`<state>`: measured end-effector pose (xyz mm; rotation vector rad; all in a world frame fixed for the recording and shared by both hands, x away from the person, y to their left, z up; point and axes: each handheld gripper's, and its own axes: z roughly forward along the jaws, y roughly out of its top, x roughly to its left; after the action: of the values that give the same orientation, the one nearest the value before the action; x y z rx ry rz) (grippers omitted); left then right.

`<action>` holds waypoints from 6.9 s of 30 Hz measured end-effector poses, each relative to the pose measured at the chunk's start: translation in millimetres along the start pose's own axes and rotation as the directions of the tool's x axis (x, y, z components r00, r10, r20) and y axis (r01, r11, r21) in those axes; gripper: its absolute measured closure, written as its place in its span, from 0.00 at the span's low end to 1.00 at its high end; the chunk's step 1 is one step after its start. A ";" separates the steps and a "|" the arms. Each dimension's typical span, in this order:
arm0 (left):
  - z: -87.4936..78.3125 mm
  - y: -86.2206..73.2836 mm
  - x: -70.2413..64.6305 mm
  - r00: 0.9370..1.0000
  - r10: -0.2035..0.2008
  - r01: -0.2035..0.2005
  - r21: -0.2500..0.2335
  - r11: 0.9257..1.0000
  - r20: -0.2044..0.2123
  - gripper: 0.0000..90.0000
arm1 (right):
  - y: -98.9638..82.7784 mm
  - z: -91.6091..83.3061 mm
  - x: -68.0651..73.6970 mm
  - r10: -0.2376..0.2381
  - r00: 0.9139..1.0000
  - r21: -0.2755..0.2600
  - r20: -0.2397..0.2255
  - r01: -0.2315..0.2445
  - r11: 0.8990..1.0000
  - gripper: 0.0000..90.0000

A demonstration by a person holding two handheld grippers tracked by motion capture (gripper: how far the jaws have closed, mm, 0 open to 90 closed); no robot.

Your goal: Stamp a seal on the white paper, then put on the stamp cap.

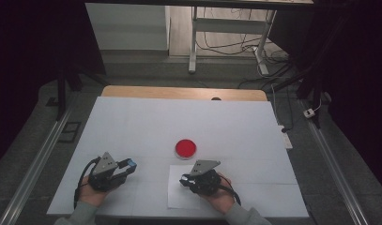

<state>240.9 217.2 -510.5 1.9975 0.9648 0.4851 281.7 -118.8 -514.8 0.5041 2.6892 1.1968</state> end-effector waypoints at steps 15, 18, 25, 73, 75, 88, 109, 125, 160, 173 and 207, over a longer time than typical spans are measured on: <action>-0.3 -0.5 2.6 1.000 -0.003 0.003 0.000 1.000 -0.005 0.73 | 7.6 -15.6 -11.0 0.052 0.998 -0.093 -0.030 -0.054 0.994 0.84; -0.5 -0.6 2.9 1.000 -0.003 0.003 0.000 1.000 -0.005 0.73 | 11.8 -26.9 -12.5 0.059 0.998 -0.139 -0.036 -0.063 0.988 0.84; -0.8 -0.2 2.1 1.000 0.000 0.000 -0.004 1.000 -0.001 0.73 | 15.5 -38.9 -13.7 0.073 0.996 -0.187 -0.050 -0.081 0.979 0.84; 1.0 0.8 0.6 1.000 0.009 -0.009 -0.005 1.000 0.011 0.73 | 16.9 -62.2 -27.7 0.127 0.992 -0.282 -0.021 -0.128 0.951 0.84; 1.2 1.0 -0.3 1.000 0.014 -0.014 -0.006 1.000 0.013 0.73 | 17.2 -62.6 -27.6 0.124 0.992 -0.279 -0.021 -0.125 0.952 0.84; 1.8 1.8 -0.8 1.000 0.007 -0.006 -0.011 1.000 0.028 0.73 | 18.1 -61.9 -26.7 0.121 0.992 -0.278 -0.026 -0.123 0.953 0.84; 7.4 7.3 -8.0 0.998 0.027 -0.027 -0.014 1.000 0.051 0.73 | 19.3 -62.6 -25.7 0.119 0.993 -0.285 -0.026 -0.121 0.951 0.84; 11.0 10.3 -12.2 0.997 0.039 -0.039 -0.013 0.999 0.061 0.73 | 19.5 -64.7 -26.4 0.119 0.993 -0.293 -0.016 -0.118 0.949 0.84; 37.0 32.0 -30.8 0.988 0.090 -0.090 -0.008 0.996 0.126 0.73 | 18.8 -65.9 -28.6 0.139 0.990 -0.308 -0.014 -0.136 0.941 0.84; 56.4 54.2 -43.9 0.977 0.117 -0.119 0.001 0.993 0.177 0.73 | 19.1 -68.8 -29.3 0.139 0.990 -0.315 -0.015 -0.136 0.939 0.84; 79.8 59.3 -73.6 0.957 0.150 -0.155 -0.002 0.988 0.249 0.73 | 17.4 -66.8 -26.8 0.137 0.990 -0.314 -0.017 -0.135 0.940 0.84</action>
<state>272.1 97.6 -506.0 2.0994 0.6661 0.2998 292.6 -163.9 -457.0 0.6483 2.4212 1.6217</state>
